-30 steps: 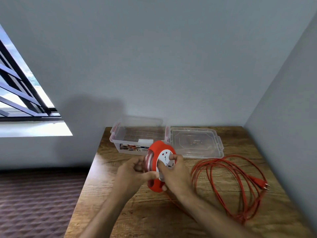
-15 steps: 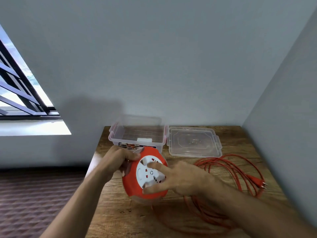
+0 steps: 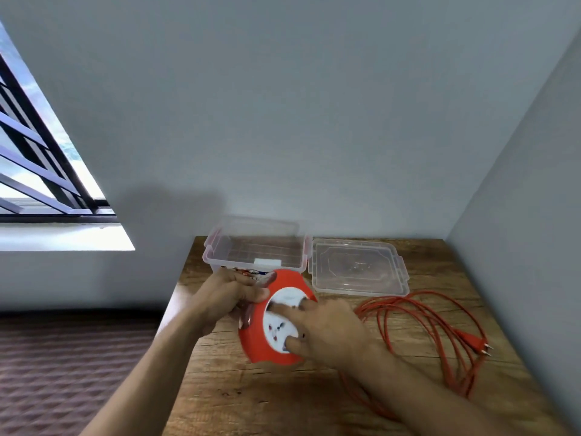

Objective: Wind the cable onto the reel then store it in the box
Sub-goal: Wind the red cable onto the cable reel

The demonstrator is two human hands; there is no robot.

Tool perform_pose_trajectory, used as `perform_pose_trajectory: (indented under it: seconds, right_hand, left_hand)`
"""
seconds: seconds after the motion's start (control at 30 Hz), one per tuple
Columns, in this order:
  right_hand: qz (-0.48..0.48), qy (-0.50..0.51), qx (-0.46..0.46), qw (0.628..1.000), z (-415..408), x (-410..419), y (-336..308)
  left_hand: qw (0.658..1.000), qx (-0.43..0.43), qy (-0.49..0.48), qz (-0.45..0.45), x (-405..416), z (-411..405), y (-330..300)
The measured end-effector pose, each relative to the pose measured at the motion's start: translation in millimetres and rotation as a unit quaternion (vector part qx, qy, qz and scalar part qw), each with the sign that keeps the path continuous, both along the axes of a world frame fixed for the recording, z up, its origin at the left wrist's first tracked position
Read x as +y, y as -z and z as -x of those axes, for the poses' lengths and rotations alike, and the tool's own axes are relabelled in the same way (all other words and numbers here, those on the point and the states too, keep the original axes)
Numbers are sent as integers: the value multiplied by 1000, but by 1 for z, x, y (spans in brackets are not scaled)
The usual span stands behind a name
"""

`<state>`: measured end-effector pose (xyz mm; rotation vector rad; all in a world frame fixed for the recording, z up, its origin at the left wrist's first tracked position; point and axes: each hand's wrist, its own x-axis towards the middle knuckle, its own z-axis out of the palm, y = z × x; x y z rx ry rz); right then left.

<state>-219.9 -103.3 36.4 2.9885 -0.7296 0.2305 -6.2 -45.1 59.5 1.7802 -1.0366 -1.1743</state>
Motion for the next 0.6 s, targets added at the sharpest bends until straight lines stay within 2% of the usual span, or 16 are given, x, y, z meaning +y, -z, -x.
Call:
perform_pose_trajectory:
  seconds: [0.03, 0.1, 0.17, 0.23, 0.3, 0.37, 0.4, 0.43, 0.47, 0.5, 0.53, 0.57, 0.6]
  right_hand:
    - [-53, 69, -24, 996, -1, 6, 1]
    - [-156, 189, -115, 963, -5, 17, 5]
    - [-252, 272, -218, 903, -9, 25, 13]
    - [-361, 309, -281, 834, -14, 32, 24]
    - [-453, 357, -351, 737, -18, 36, 31]
    - [-556, 399, -400, 610, -21, 36, 31]
    - [-591, 412, -408, 561, -21, 36, 27]
    - [-619, 414, -406, 530, -19, 36, 22]
    - [-646, 406, -394, 513, -16, 34, 19]
    - [-666, 389, -376, 514, -13, 32, 16]
    - [-675, 369, -342, 540, -9, 32, 11]
    - [-651, 353, -294, 604, -3, 31, 9]
    - [-583, 338, -237, 700, 2, 29, 7]
  left_hand:
    - [999, 11, -19, 25, 4, 5, 3]
    - [996, 8, -38, 79, 11, 16, 10]
    - [993, 6, -44, 108, 18, 28, 18]
    - [991, 9, -55, 120, 25, 36, 28]
    - [990, 7, -61, 125, 30, 43, 39]
    - [991, 1, -69, 118, 36, 51, 48]
    - [991, 2, -79, 112, 38, 55, 51]
    - [990, 7, -93, 109, 40, 57, 52]
    - [988, 14, -107, 111, 40, 57, 53]
    - [987, 21, -114, 111, 40, 55, 54]
    - [986, 27, -121, 108, 39, 51, 54]
    - [986, 34, -129, 99, 38, 47, 53]
    - [986, 35, -134, 92, 36, 43, 51]
